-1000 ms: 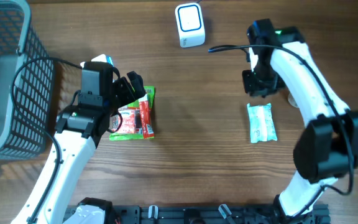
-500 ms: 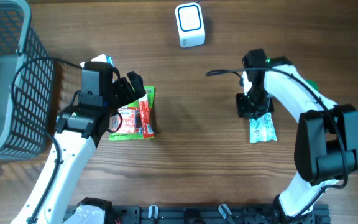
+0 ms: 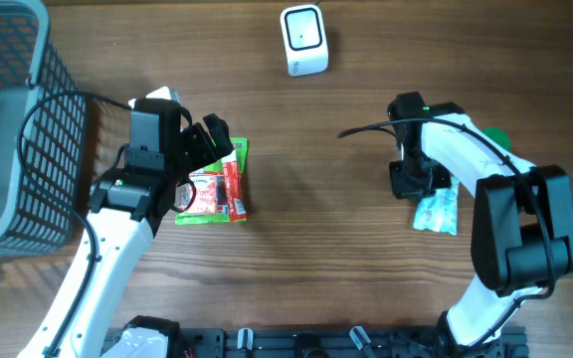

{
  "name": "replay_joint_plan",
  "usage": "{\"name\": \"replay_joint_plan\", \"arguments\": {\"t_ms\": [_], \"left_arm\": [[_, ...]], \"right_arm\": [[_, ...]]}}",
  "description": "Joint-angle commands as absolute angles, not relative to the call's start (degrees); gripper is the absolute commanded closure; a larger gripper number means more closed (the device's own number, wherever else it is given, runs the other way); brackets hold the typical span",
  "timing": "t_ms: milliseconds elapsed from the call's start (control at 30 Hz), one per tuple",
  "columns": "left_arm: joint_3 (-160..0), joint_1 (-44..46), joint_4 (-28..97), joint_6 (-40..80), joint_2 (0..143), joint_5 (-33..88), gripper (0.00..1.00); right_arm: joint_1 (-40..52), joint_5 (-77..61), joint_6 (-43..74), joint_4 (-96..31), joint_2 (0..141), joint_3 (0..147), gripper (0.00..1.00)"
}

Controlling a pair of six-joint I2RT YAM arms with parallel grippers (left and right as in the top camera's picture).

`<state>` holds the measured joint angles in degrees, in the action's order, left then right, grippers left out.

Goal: Scan the item barcode
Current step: 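Open the right gripper and raise it away from the pack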

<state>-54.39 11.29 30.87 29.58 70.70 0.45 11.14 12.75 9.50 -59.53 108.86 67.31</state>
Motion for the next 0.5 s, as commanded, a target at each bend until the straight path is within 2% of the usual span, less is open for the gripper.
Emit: {"name": "replay_joint_plan", "arguments": {"t_ms": [0,333,467], "left_arm": [[-54.43,11.07,30.74,28.71,70.63,-0.1,0.0],[-54.43,11.07,30.74,28.73,70.63,-0.1,0.0],[-54.43,11.07,30.74,28.73,70.63,-0.1,0.0]], "right_arm": [[10.74,20.67,11.99,-60.01,109.16,67.0,0.96],[10.74,29.69,17.19,-62.28,109.16,67.0,0.96],[10.74,35.57,22.96,-64.23,109.16,67.0,0.96]]}}
